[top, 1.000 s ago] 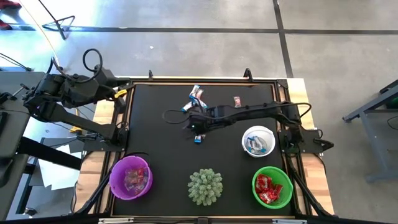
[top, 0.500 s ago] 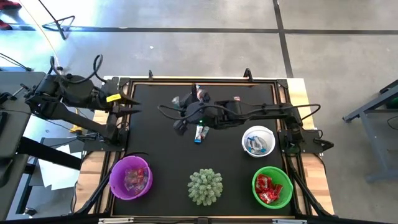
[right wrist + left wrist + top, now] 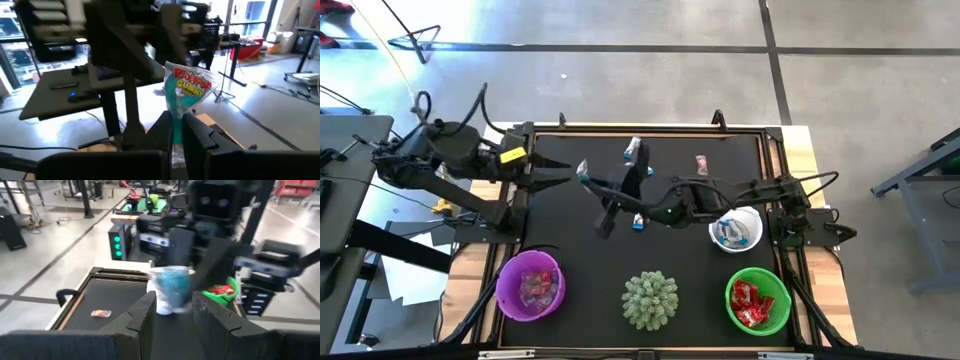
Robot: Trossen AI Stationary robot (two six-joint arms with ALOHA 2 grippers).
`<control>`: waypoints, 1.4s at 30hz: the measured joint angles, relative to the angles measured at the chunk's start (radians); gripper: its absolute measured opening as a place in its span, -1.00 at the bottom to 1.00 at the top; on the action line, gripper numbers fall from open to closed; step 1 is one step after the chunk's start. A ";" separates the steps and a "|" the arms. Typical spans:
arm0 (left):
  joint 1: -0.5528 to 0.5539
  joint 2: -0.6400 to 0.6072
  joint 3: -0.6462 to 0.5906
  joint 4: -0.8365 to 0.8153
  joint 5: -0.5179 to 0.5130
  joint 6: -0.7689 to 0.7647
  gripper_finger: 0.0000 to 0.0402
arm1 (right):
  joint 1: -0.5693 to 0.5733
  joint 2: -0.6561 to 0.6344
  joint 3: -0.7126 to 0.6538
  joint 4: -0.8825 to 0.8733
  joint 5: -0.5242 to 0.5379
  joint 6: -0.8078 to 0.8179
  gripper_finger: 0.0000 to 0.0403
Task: Sort candy
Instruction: Put the transparent candy wrapper into the purple bucket
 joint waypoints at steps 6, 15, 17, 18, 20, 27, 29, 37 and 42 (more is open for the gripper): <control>0.000 0.039 0.000 0.035 -0.004 0.034 -0.44 | 0.013 0.000 0.000 0.012 0.031 -0.015 -0.92; 0.004 0.070 0.000 0.065 -0.043 0.021 -0.44 | 0.011 0.000 0.000 0.010 0.073 -0.057 -0.92; 0.008 0.075 0.000 0.071 -0.090 0.011 -0.44 | 0.011 0.000 0.000 0.010 0.075 -0.057 -0.92; 0.010 0.075 0.000 0.077 -0.109 0.008 -0.44 | 0.010 0.000 0.000 0.011 0.077 -0.057 -0.92; 0.010 0.075 0.000 0.085 -0.138 0.001 -0.44 | 0.010 0.000 0.000 0.013 0.079 -0.057 -0.92; 0.010 0.087 0.000 0.092 -0.171 -0.014 -0.49 | 0.011 0.000 0.000 0.008 0.081 -0.057 -0.92; 0.010 0.089 0.000 0.090 -0.171 -0.020 -0.55 | 0.011 0.000 0.000 0.006 0.082 -0.057 -0.92; 0.010 0.096 0.001 0.091 -0.171 -0.021 -0.97 | 0.011 0.000 -0.001 0.004 0.085 -0.055 -0.92; 0.010 0.099 0.000 0.085 -0.175 -0.020 -0.98 | 0.012 0.000 -0.001 -0.019 0.137 -0.033 -0.89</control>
